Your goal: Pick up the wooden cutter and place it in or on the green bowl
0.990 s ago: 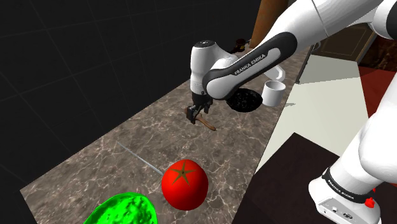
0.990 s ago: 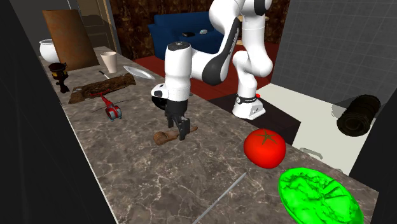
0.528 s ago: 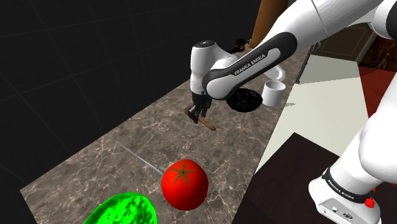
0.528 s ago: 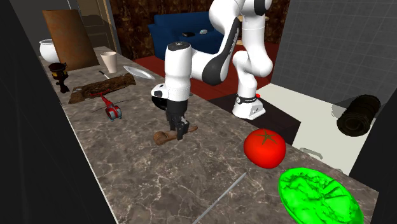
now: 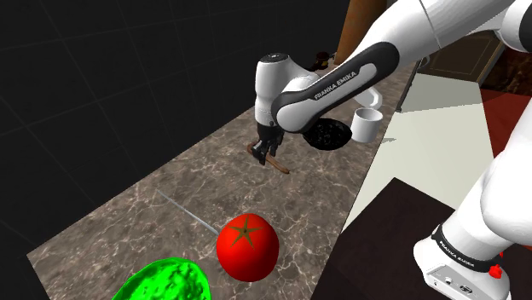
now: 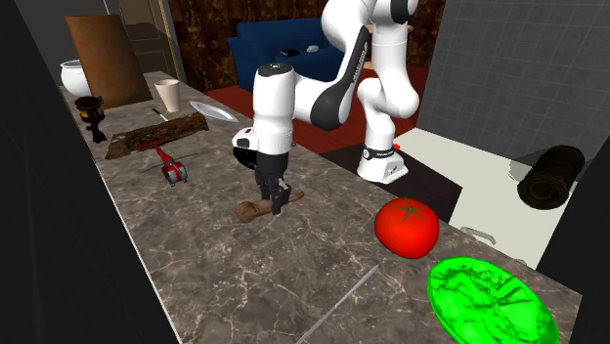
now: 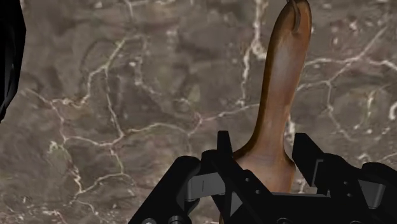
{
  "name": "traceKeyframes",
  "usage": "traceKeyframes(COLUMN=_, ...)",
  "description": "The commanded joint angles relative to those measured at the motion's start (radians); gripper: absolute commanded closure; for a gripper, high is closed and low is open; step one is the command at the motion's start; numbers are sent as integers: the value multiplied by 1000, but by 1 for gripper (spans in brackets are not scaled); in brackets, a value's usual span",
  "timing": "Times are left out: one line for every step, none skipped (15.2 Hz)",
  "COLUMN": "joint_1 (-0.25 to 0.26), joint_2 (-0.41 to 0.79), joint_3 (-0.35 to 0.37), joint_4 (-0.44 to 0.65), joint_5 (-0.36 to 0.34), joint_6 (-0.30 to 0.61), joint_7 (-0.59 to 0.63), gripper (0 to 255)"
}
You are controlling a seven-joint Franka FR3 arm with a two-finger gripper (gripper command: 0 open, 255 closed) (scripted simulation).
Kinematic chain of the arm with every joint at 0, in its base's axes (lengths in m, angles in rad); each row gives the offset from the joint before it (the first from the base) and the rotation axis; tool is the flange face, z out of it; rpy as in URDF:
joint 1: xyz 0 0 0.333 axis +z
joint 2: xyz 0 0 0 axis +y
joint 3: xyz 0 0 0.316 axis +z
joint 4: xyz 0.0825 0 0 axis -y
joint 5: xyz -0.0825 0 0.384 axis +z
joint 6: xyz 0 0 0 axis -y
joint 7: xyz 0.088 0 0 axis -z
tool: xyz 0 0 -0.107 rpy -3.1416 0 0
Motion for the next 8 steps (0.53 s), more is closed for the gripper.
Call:
traceKeyframes(joint_1=-1, joint_2=-11, joint_3=1, joint_4=8, joint_5=6, joint_6=-18, joint_7=-6, gripper=255)
traceKeyframes(joint_1=-2, joint_2=-19, joint_3=2, joint_4=13, joint_5=11, joint_6=-30, joint_7=-9, gripper=255)
traceKeyframes(joint_1=-3, joint_2=-26, joint_3=3, joint_4=19, joint_5=15, joint_6=-42, joint_7=-12, gripper=255)
traceKeyframes(joint_1=-3, joint_2=-33, joint_3=4, joint_4=24, joint_5=19, joint_6=-55, joint_7=-15, gripper=255)
traceKeyframes(joint_1=-4, joint_2=-40, joint_3=4, joint_4=30, joint_5=23, joint_6=-67, joint_7=-18, gripper=255)
traceKeyframes(joint_1=-4, joint_2=-47, joint_3=5, joint_4=36, joint_5=26, joint_6=-79, joint_7=-21, gripper=255)
traceKeyframes(joint_1=-5, joint_2=-54, joint_3=5, joint_4=42, joint_5=30, joint_6=-92, joint_7=-24, gripper=255)
traceKeyframes(joint_1=-5, joint_2=-60, joint_3=6, joint_4=48, joint_5=34, joint_6=-104, joint_7=-27, gripper=255)
